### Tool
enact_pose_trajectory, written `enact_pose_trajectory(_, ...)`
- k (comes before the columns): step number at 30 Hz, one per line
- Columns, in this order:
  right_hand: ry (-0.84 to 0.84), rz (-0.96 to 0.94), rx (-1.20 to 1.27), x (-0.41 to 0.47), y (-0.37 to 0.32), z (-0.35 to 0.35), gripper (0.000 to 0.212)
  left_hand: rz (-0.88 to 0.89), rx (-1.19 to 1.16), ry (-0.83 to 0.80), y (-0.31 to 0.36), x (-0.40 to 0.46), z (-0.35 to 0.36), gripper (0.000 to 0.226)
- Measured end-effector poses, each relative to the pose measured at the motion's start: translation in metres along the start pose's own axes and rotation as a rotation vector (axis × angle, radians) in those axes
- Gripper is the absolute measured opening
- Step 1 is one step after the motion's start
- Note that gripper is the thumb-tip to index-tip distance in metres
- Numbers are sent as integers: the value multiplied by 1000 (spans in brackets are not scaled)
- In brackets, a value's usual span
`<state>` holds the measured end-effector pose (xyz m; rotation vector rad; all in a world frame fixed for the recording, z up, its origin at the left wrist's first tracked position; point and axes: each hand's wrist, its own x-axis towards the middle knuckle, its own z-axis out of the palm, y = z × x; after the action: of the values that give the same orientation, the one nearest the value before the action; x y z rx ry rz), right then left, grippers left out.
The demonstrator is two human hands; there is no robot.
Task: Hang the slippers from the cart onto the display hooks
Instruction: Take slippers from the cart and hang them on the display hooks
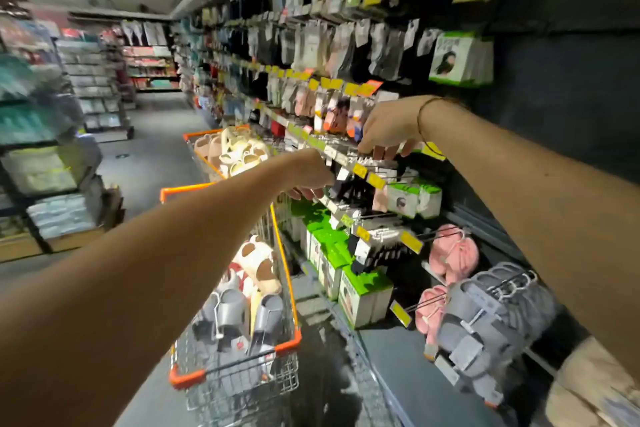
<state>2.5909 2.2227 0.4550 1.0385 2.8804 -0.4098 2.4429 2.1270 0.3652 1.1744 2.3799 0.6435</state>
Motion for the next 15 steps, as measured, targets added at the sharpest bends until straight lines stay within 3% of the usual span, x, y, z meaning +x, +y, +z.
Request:
enact_pose_trajectory(9,-193,-261,-118,109,-148,192,23,-177,54,8,-199,-2,3,27)
enact_pose_trajectory(13,-328,-259,-98,166,-184,290,11,-242,64,-19,-281,33,17,24)
enact_pose_trajectory(15,-382,-272,-134,195,-192,332,17,-252,56,-41,-318,54,28,23)
